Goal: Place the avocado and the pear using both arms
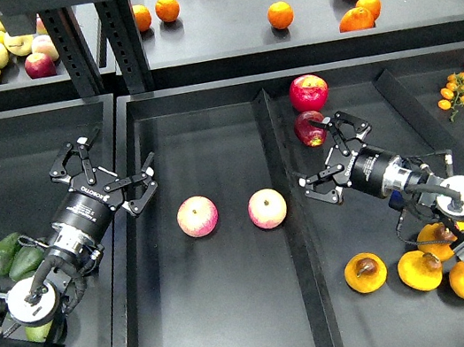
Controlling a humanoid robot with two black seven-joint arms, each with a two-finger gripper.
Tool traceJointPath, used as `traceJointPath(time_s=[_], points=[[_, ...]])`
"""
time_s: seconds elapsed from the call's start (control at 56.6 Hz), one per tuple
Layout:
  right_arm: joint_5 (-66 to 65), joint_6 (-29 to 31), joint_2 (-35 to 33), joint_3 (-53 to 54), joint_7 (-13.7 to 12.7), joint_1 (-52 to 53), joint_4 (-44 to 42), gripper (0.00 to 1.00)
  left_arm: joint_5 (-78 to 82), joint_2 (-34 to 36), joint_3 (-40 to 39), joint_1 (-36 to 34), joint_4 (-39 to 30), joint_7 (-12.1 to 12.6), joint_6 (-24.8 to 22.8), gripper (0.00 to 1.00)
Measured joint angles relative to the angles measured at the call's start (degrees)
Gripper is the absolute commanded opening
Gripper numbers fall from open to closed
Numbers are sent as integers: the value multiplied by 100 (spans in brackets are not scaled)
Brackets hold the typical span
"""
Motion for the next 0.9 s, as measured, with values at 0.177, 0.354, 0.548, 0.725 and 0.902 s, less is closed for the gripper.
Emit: traceJointPath(time_s=[0.177,0.354,0.548,0.725,0.902], points=[[-7,0,149,485,342,-20,61,100,-258,0,8,-50,-92,3,0,99],[-55,0,155,945,358,-198,296,100,-368,0,9,-105,-122,4,0,99],[-59,0,156,1044,358,-348,367,100,-513,0,26,-134,-115,-14,0,98],[-68,0,156,1106,336,-492,370,100,-679,0,43,-253,-110,-29,89,98],[-69,0,155,1130,330,-513,386,100,-699,0,44,-312,-110,-51,101,98]])
